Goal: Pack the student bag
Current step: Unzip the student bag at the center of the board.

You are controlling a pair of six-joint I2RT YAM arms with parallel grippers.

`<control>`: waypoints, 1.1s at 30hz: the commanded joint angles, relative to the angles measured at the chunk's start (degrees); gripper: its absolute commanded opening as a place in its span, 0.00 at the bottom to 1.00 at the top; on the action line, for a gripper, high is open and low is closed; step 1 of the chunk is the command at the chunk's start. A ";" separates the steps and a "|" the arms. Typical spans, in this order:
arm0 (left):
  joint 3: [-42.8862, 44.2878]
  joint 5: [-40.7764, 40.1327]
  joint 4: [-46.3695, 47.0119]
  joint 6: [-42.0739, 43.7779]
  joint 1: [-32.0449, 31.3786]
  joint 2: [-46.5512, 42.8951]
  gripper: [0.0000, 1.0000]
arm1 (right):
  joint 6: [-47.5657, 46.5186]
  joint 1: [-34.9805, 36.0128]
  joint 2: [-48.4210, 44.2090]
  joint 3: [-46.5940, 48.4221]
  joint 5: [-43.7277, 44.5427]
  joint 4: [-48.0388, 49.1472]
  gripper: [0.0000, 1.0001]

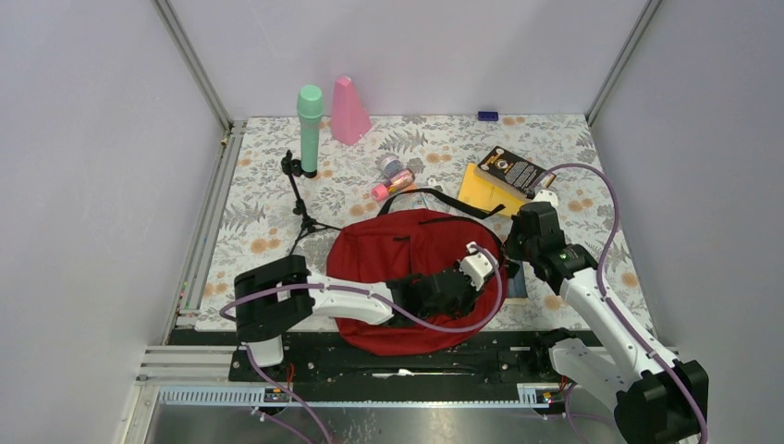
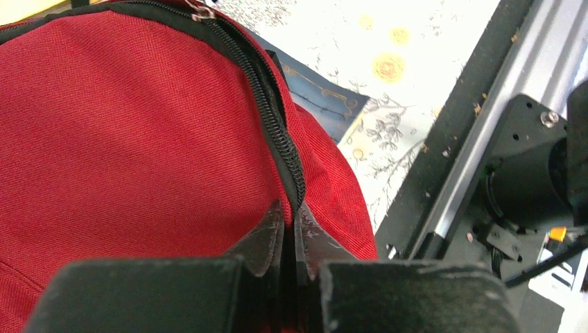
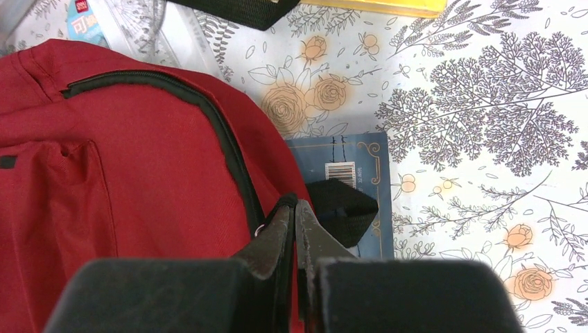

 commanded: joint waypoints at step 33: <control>-13.33 7.12 -5.02 0.56 -6.81 -12.53 0.00 | -0.09 0.13 5.69 3.44 0.52 5.66 0.00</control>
